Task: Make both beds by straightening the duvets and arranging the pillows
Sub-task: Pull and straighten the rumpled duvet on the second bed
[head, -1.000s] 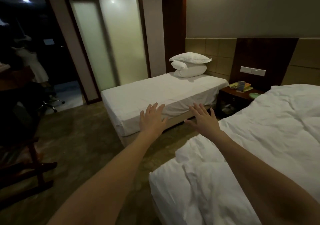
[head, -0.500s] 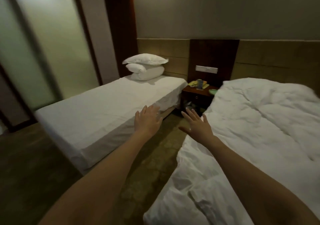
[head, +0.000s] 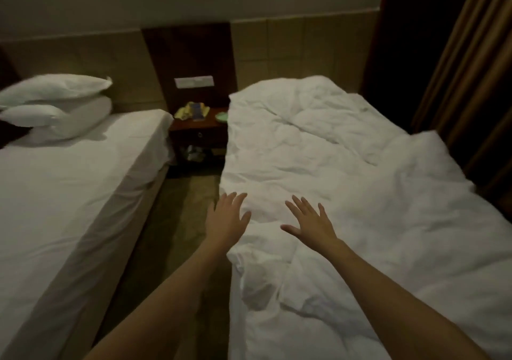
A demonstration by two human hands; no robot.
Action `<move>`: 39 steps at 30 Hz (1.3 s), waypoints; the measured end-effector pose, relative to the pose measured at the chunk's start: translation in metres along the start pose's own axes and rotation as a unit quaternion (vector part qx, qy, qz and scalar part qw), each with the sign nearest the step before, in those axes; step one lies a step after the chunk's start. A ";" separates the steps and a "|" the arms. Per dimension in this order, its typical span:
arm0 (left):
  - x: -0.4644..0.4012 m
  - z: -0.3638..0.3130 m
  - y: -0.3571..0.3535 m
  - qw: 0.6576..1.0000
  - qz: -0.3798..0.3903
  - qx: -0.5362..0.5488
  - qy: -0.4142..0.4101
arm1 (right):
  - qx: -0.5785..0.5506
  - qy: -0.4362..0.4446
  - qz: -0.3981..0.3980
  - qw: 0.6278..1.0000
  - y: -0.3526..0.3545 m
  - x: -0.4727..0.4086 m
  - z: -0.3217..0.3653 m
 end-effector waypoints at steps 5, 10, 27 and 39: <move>-0.014 -0.008 -0.086 0.995 0.077 0.007 -0.060 | -0.008 -0.077 0.051 0.996 -0.062 0.014 -0.036; -0.021 -0.026 -0.150 0.979 0.155 0.024 -0.127 | -0.023 -0.159 0.074 0.984 -0.103 0.036 -0.062; -0.003 -0.045 -0.350 0.900 0.329 0.153 -0.241 | -0.182 -0.396 0.041 0.899 -0.280 0.112 -0.046; -0.003 -0.062 -0.373 0.864 0.265 0.409 -0.125 | -0.257 -0.409 -0.110 0.869 -0.304 0.114 -0.061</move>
Point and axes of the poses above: each hand's wrist, its own x-axis away from the middle knuckle, its own y-axis out of the back of the hand, z = x × y, the point moved 10 cm from there along -x, towards the middle knuckle, and after that the axes turned 1 degree about -y, right-handed, at the moved point
